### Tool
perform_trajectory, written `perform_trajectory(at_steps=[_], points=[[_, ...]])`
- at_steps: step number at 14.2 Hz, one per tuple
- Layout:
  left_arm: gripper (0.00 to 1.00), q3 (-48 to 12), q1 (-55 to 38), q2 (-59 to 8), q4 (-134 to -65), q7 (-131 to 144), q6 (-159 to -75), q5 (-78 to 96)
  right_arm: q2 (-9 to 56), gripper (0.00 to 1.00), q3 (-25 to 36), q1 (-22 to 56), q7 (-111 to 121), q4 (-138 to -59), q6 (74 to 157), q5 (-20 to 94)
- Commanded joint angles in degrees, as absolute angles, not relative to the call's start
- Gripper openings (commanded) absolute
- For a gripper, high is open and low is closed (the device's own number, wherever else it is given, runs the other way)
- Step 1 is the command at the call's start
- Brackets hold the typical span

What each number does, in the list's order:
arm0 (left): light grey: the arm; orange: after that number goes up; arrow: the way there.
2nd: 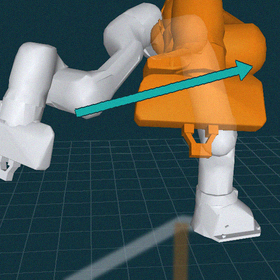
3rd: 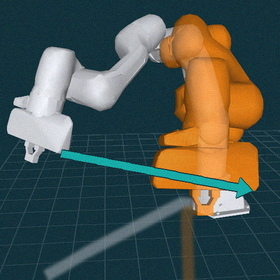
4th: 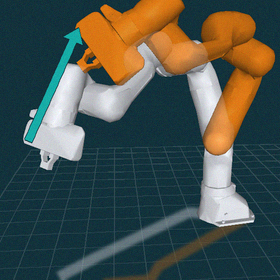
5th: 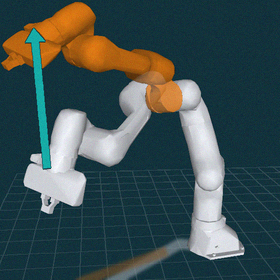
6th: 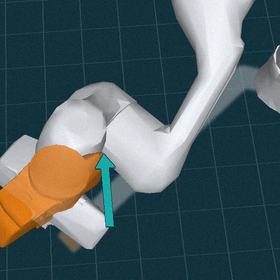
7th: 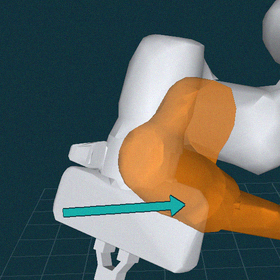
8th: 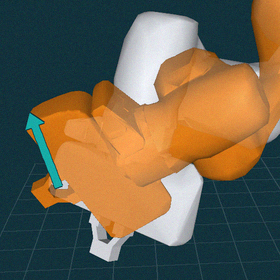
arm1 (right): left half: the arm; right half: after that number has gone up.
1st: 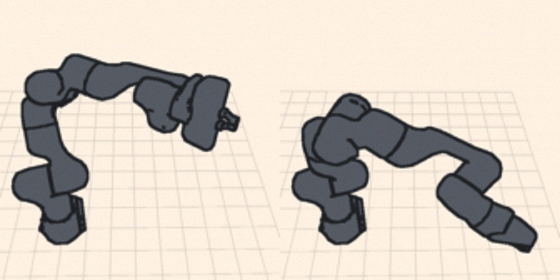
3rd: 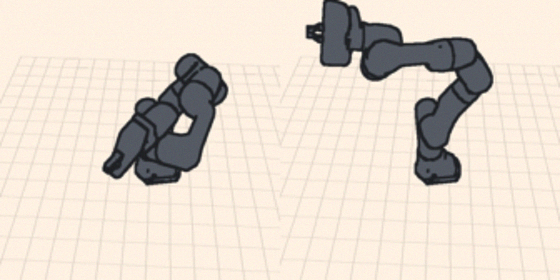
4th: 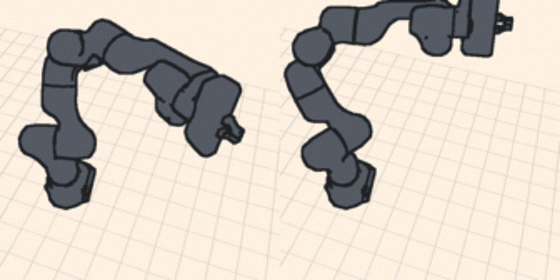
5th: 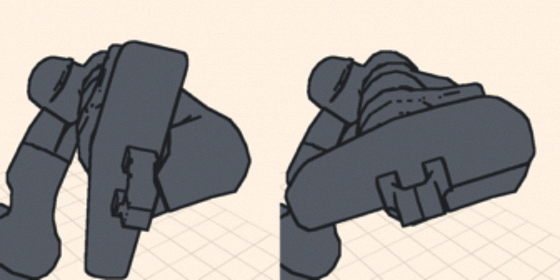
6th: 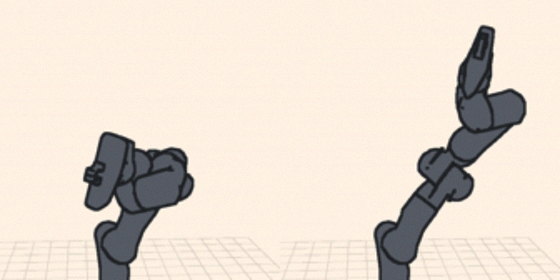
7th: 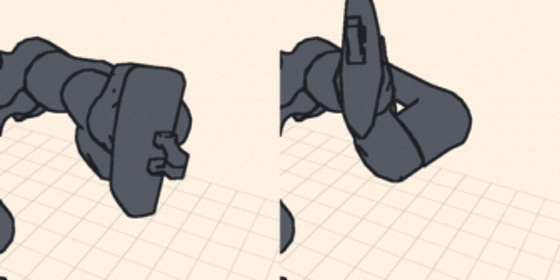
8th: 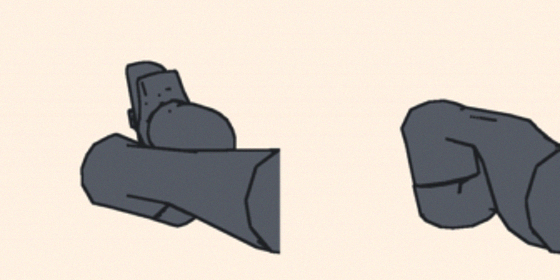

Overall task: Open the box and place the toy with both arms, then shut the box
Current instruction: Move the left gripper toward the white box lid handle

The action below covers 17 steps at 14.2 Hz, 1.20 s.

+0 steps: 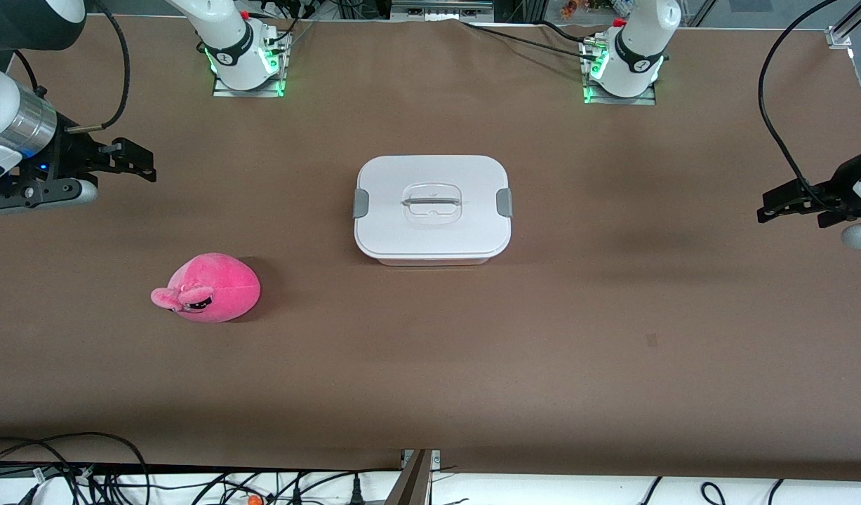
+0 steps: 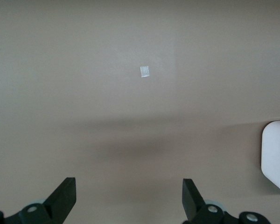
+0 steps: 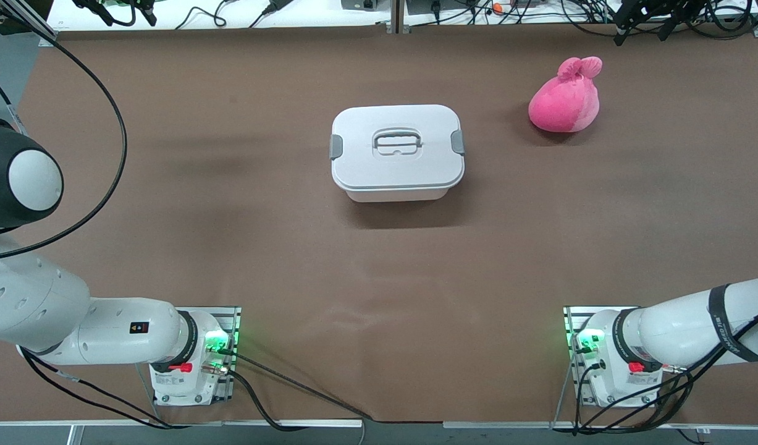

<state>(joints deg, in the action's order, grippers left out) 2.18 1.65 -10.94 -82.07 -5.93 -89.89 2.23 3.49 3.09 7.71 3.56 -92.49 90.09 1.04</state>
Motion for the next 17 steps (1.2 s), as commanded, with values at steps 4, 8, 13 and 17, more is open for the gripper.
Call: perform_trajectory(at_steps=[4, 8, 13, 17], points=[[1.00, 2.2, 2.3, -11.8, -80.3, -5.9, -89.4, 3.3, 3.5, 1.00, 3.3, 7.8, 3.3, -91.7, 89.7, 2.0], [1.00, 2.2, 2.3, -11.8, -80.3, -5.9, -89.4, 3.3, 3.4, 1.00, 3.3, 7.8, 3.3, -91.6, 89.6, 2.0], [1.00, 1.9, 2.1, -11.9, -80.3, -5.8, -89.4, 3.3, 3.5, 1.00, 3.3, 7.8, 3.4, -91.6, 89.8, 2.0], [1.00, 1.8, 1.6, -11.9, -80.3, -5.8, -89.3, 2.9, 3.6, 1.00, 3.4, 7.8, 3.7, -91.4, 90.0, 2.0]])
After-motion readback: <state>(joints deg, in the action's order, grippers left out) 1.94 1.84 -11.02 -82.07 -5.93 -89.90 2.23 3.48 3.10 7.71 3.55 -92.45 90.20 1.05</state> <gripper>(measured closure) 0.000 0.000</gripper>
